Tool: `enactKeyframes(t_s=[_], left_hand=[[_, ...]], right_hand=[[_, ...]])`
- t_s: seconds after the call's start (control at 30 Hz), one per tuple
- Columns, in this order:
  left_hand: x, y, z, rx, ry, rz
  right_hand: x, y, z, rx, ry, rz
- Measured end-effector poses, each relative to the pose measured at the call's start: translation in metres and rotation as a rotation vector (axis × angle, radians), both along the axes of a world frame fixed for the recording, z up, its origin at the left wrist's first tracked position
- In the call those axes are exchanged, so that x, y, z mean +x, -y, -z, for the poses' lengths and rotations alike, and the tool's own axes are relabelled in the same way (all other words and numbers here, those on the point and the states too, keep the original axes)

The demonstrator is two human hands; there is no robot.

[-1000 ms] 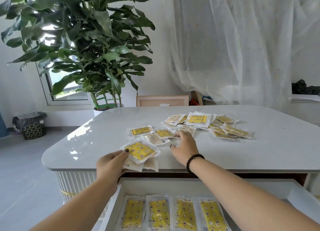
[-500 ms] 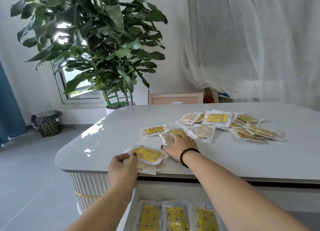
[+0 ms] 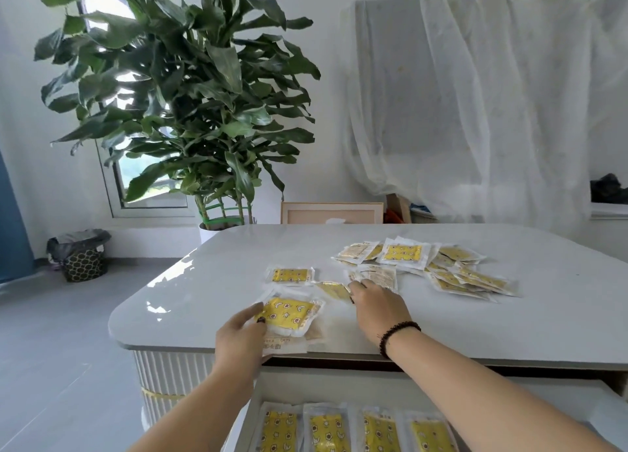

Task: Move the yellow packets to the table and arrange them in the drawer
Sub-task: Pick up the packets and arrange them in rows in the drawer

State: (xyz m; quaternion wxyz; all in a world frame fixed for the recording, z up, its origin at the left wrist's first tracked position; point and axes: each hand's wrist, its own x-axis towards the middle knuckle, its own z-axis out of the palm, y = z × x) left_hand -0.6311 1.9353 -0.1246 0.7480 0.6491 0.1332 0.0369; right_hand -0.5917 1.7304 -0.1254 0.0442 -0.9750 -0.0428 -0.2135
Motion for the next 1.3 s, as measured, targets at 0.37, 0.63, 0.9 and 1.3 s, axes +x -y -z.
enactKeyframes(t_s=[0.37,0.63,0.9,1.3], left_hand=[[-0.044,0.038,-0.049,-0.100,0.094,0.084],[-0.042,0.064,-0.052,-0.134,-0.033,0.055],[0.000,0.089,-0.025,-0.174,-0.134,0.030],[0.040,0.100,-0.022,-0.306,-0.206,0.221]], right_hand=[[-0.101,0.031,-0.056,0.827,0.098,0.099],[-0.130,0.061,-0.062,1.106,-0.027,0.332],[-0.123,0.096,-0.030,1.147,-0.173,0.457],[-0.090,0.106,-0.005,1.252,-0.191,0.501]])
